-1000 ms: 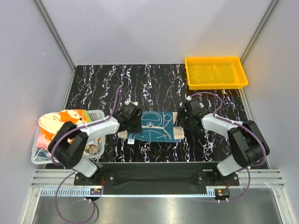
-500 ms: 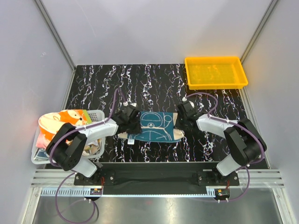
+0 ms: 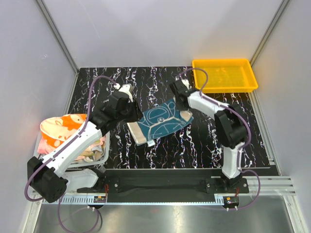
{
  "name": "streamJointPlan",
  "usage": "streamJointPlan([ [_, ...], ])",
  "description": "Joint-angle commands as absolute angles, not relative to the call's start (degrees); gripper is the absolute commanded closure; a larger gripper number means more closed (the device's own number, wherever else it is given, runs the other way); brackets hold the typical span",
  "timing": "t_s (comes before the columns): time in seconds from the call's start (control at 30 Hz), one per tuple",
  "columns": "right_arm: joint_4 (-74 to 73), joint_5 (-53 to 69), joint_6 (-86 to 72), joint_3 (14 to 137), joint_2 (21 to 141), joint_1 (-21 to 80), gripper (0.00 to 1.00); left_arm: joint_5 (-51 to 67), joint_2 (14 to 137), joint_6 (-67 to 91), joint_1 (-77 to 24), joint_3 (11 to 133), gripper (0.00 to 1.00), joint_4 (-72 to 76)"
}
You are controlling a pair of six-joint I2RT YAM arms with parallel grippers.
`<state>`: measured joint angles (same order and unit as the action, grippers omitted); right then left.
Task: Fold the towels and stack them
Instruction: Neatly place the folded towel into the bin
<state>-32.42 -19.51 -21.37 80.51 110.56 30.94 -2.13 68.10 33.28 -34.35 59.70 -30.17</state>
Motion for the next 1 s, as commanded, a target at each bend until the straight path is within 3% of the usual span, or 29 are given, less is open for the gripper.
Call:
streamJointPlan([
  [0.0,-36.29,-27.33,-11.78,93.57,116.88,28.05,1.00,-2.81,67.15,29.37,-33.14,61.69,0.63,-35.33],
  [0.4,-53.44,-39.28,-0.97,150.71,147.65,21.89,1.00,-0.35,67.76,26.02,-28.92,61.87,0.63,-37.53],
  [0.67,-39.48,-39.46,5.97,142.39,143.62,14.86,1.00,0.62,68.11,22.86,-27.86,63.02,0.64,-39.20],
  [0.97,-35.34,-36.56,9.05,146.78,142.03,7.91,1.00,0.09,69.34,19.95,-27.16,60.82,0.65,-37.62],
])
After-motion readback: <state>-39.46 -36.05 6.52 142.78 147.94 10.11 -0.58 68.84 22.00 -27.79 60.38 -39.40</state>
